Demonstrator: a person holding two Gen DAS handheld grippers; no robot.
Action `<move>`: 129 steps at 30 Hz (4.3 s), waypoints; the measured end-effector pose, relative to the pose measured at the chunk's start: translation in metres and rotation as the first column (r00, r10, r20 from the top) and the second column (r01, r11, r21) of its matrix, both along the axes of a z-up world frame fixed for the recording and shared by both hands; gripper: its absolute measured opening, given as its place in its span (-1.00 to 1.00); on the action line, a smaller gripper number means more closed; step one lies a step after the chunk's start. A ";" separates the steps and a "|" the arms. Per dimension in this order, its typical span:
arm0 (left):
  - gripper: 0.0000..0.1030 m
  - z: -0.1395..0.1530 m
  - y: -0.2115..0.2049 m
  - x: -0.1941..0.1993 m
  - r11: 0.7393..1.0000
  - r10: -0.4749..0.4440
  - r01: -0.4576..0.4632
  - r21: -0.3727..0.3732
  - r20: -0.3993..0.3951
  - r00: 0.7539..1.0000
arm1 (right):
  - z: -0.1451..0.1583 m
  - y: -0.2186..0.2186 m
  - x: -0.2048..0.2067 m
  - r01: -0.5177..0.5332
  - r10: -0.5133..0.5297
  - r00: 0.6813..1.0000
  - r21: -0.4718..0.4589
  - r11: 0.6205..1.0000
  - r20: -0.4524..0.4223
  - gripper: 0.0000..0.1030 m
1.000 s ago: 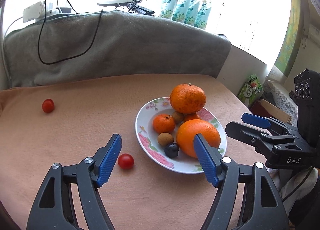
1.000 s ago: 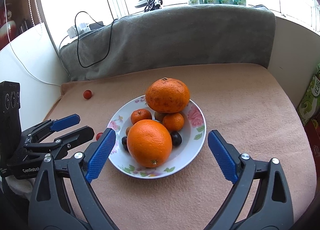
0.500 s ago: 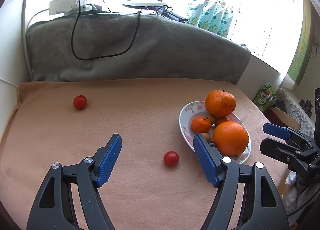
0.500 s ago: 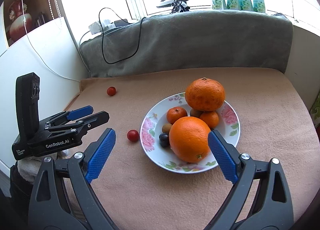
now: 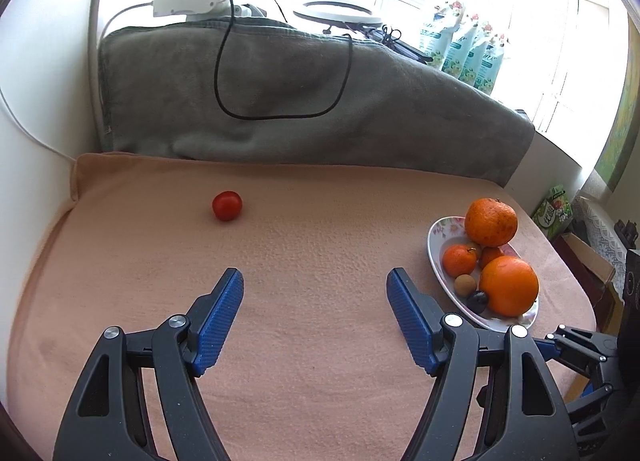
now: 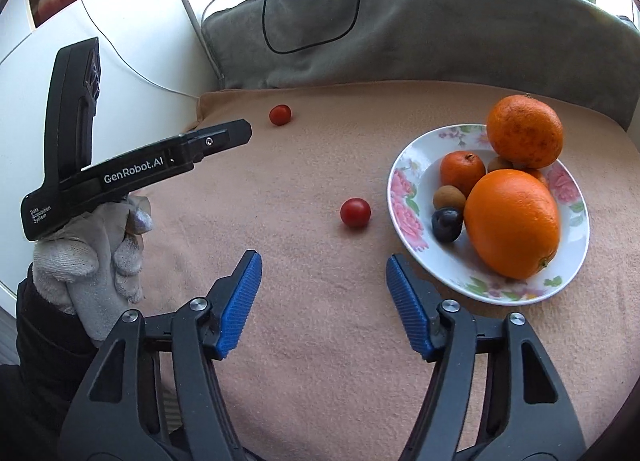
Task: Organize fruits
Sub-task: 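Move the right tool toward a red cherry tomato while the left approaches another tomato, then close the right gripper on a cherry tomato while the left gripper grasps another tomato, then carry the tomato over the plate with the right gripper while the left carries its tomato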
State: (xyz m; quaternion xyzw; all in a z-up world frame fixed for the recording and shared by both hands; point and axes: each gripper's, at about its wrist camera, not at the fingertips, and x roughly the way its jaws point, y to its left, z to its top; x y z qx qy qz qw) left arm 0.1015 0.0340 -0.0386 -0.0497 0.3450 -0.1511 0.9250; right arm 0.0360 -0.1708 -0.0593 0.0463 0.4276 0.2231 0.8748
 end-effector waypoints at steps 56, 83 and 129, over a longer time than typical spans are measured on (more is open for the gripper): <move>0.23 -0.060 0.046 0.146 1.000 0.017 -0.018 -0.008 -0.158 0.987 | -0.039 0.062 0.073 0.208 -0.216 0.976 -0.174 0.963 -0.028 -0.50; -0.37 -0.065 0.040 0.142 0.999 0.032 -0.029 0.026 -0.140 0.990 | -0.038 0.062 0.076 0.183 -0.189 0.981 -0.136 0.974 -0.031 -0.51; -0.37 -0.009 -0.011 0.008 0.998 -0.037 0.036 -0.046 -0.024 0.999 | 0.009 0.012 0.019 0.130 -0.130 0.988 0.001 0.991 0.080 -0.52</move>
